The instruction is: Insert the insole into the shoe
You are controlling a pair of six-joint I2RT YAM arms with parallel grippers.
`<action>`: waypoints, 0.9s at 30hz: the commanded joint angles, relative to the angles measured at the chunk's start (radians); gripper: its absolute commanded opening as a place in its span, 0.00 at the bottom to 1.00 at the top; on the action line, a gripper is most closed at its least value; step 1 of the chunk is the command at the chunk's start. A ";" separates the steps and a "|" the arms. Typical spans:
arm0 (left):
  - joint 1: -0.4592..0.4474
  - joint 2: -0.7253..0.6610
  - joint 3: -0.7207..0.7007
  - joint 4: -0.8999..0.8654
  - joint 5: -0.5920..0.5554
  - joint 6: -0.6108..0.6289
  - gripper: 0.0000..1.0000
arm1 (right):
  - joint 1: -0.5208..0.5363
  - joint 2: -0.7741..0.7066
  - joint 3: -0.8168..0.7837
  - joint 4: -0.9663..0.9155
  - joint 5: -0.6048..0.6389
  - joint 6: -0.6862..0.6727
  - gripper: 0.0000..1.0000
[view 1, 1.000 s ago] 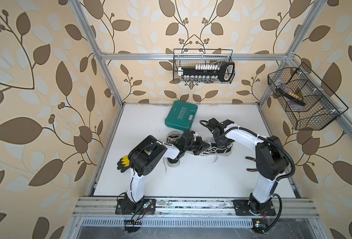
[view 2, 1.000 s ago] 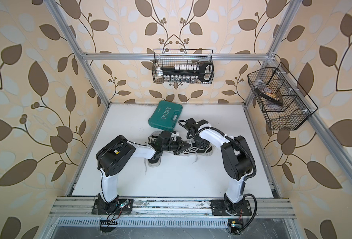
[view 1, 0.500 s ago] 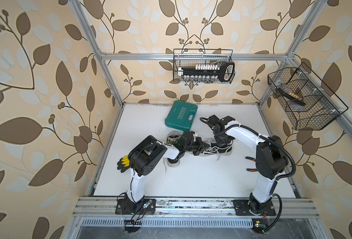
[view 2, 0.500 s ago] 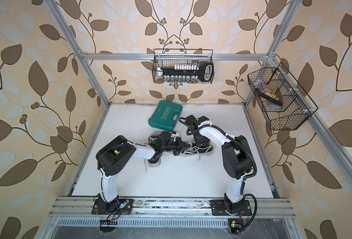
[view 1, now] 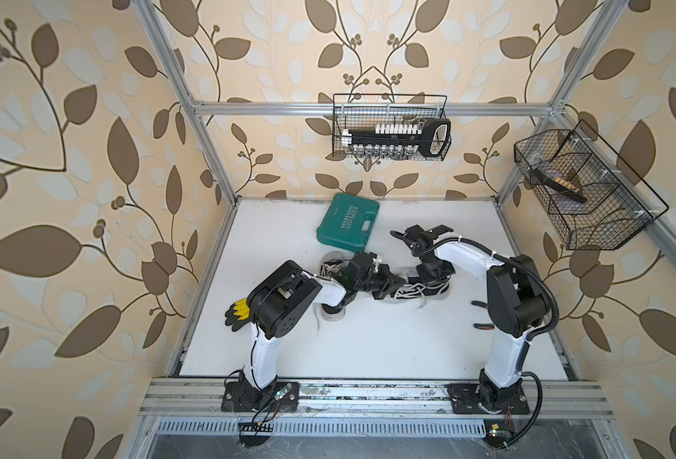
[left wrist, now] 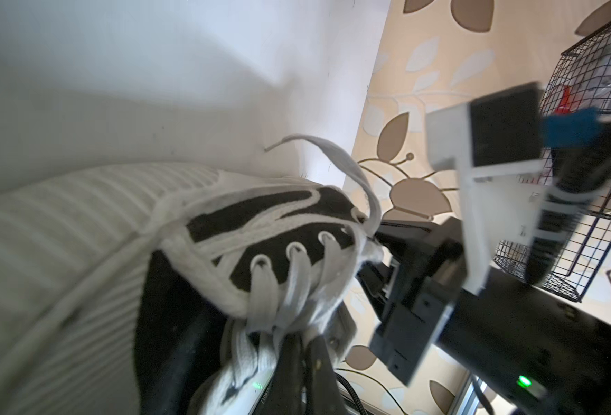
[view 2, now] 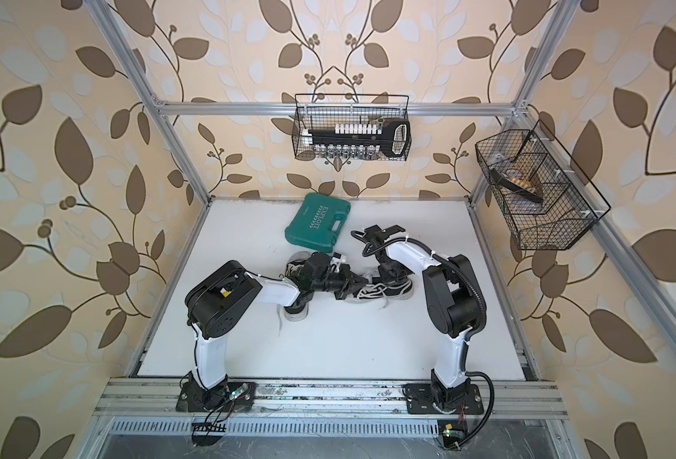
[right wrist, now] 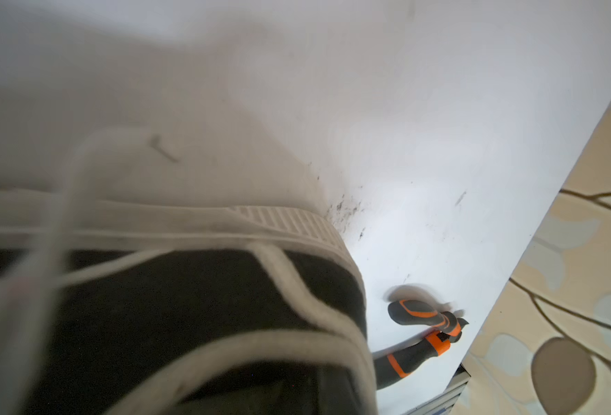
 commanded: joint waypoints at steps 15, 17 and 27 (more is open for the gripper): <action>0.008 0.004 0.031 -0.008 0.011 0.000 0.00 | -0.049 -0.163 -0.071 -0.030 -0.316 0.055 0.00; 0.009 0.006 0.038 -0.008 0.013 -0.001 0.00 | -0.043 -0.173 -0.178 0.084 -0.383 0.096 0.00; 0.008 -0.020 0.052 -0.051 0.019 0.019 0.00 | -0.082 -0.159 -0.178 0.134 -0.482 0.097 0.00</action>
